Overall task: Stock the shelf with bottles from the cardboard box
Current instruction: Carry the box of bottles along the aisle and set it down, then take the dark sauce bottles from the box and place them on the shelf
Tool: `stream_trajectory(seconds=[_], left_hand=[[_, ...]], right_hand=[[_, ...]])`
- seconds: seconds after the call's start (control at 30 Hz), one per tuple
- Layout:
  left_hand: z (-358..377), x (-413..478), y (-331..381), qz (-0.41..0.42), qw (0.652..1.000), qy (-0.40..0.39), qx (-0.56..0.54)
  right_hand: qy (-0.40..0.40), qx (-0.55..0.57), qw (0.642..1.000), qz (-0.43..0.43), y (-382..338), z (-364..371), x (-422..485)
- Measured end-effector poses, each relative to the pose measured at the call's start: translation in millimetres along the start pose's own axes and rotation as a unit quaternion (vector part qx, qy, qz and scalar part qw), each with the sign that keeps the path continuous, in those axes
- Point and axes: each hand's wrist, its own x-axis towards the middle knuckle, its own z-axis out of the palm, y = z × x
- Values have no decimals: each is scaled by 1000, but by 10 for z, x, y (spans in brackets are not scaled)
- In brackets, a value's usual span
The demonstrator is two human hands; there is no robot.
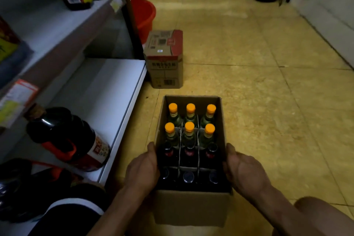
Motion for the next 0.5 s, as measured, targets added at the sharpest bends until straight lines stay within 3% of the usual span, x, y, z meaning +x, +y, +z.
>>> stream_trajectory(seconds=[0.1,0.13,0.27,0.37,0.5], left_hand=[[50,-161,17,18,998,37,-40],[51,-197,45,32,997,63,-39],[90,-201,233,179,968,134,-110],[195,-203,400,277,949,95,-120],[333,-235,513,297,945,50,-130]], right_hand=[[104,8,992,-65,-3,-36,-78],[107,25,989,-94,-46,-76,-105],[-2,48,989,-139,-200,-81,-130],[-47,-9,992,-117,-248,-66,-97],[-55,-103,987,-112,-346,-69,11]])
